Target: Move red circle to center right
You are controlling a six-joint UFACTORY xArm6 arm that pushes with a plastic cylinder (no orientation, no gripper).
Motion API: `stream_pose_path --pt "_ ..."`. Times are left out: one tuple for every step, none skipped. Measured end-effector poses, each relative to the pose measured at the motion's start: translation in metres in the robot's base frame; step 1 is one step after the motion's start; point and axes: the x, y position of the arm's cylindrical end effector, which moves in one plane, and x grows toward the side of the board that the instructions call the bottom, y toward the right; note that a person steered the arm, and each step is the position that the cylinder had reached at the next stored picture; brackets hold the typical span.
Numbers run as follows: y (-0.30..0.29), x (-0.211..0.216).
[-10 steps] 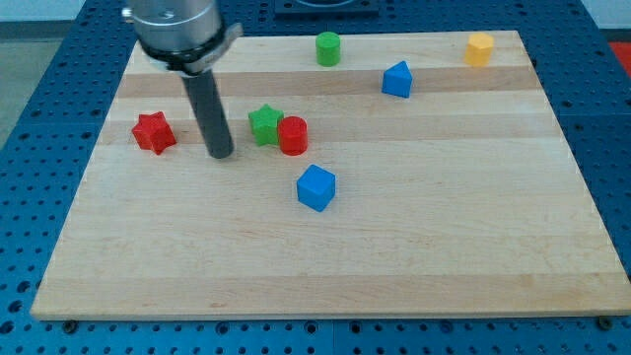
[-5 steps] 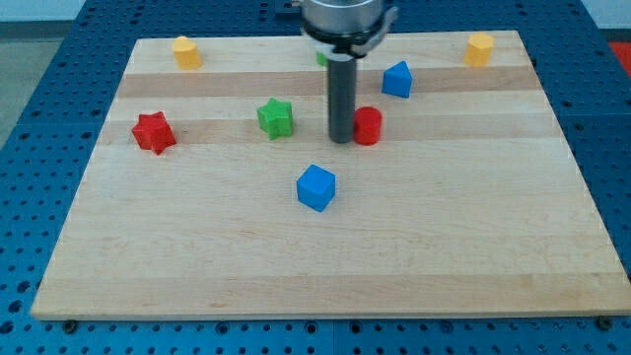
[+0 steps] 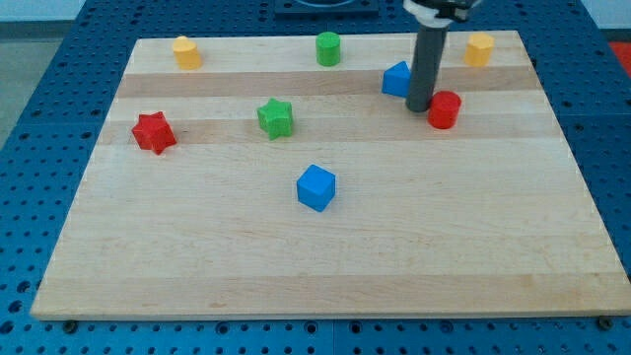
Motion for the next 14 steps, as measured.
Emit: stream_pose_path --pt "0.033 0.000" --pt "0.066 0.000" --pt "0.076 -0.005" --pt "0.076 -0.005" --pt "0.076 -0.004" --pt "0.076 -0.005" --pt "0.076 -0.006" --pt "0.076 -0.004" --pt "0.076 0.002" --pt "0.076 0.010" --pt "0.076 0.012" --pt "0.076 0.012" --pt "0.077 0.014" --pt "0.079 0.014"
